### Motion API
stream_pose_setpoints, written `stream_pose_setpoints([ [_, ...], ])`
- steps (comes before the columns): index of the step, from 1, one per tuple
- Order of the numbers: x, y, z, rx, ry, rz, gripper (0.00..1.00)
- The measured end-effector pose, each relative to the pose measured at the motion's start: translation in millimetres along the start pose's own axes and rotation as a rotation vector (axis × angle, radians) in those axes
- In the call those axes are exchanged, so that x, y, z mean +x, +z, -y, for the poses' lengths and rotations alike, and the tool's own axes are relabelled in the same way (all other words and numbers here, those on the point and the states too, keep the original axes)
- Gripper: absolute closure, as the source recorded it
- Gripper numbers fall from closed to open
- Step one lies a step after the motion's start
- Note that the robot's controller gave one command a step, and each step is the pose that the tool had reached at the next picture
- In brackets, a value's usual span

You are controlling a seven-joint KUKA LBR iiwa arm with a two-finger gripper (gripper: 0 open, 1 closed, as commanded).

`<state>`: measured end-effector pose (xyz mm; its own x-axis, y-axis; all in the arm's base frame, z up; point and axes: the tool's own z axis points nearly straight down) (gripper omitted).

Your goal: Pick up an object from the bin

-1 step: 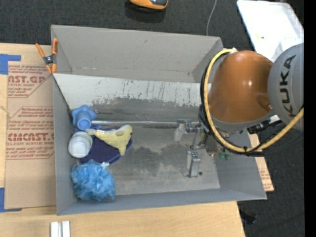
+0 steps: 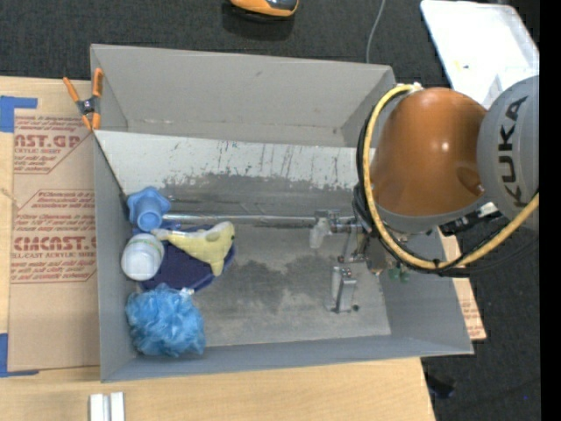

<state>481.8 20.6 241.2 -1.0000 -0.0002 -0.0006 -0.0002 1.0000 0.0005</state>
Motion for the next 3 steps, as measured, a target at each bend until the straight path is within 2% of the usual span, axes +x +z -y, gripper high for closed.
stream_pose_setpoints([
  [1,-17.1,-74,17,0.000,-0.067,0.000,0.00],
  [2,-13.6,-22,-7,-0.001,-0.002,0.003,0.00],
  [3,-38.0,45,-55,0.001,-0.162,0.018,0.00],
])
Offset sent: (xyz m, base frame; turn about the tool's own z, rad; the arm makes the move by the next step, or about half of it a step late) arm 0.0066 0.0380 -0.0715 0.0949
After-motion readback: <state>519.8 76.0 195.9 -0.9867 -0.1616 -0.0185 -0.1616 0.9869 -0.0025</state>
